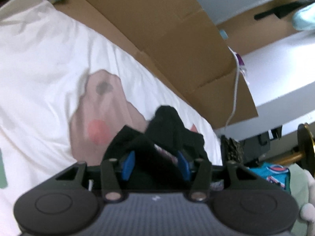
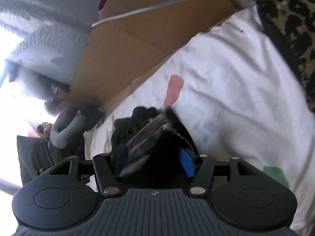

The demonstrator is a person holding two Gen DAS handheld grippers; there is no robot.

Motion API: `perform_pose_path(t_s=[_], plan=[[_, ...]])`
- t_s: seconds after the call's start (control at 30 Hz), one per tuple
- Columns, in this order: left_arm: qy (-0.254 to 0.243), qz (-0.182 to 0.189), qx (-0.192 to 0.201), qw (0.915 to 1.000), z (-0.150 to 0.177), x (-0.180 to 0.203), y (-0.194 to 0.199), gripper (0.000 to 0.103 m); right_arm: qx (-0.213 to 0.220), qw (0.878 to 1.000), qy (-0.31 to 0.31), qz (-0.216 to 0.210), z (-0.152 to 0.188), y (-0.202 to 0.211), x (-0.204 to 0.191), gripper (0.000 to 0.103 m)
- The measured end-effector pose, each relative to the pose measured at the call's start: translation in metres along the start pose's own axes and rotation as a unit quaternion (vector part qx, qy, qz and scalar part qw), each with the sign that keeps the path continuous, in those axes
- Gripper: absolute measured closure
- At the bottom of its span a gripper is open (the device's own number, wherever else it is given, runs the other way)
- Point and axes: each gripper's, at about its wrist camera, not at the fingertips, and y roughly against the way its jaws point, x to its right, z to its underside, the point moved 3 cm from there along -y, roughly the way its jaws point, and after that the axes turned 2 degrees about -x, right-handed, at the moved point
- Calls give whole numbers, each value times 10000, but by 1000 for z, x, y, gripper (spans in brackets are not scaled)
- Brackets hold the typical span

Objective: Fold clothes
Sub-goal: 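Press the folded waistband edge flat onto the sheet with both grippers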

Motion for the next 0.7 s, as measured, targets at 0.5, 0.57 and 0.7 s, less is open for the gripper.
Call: perform_pose_path(t_s=[0.5,0.57,0.7], plan=[[-972,-938,56,9908,7,9,-7,60,151,9909,1008,884,-3,-7,-7,40],[-1092,-1031,48,9886,7,9,-11,61,81,9878,1194,993,-4,-14,-10,43],[-1146,-1048,69,9878,3,8,-19,81,-21,9822,1521,1100,-4,-21,-17,77]])
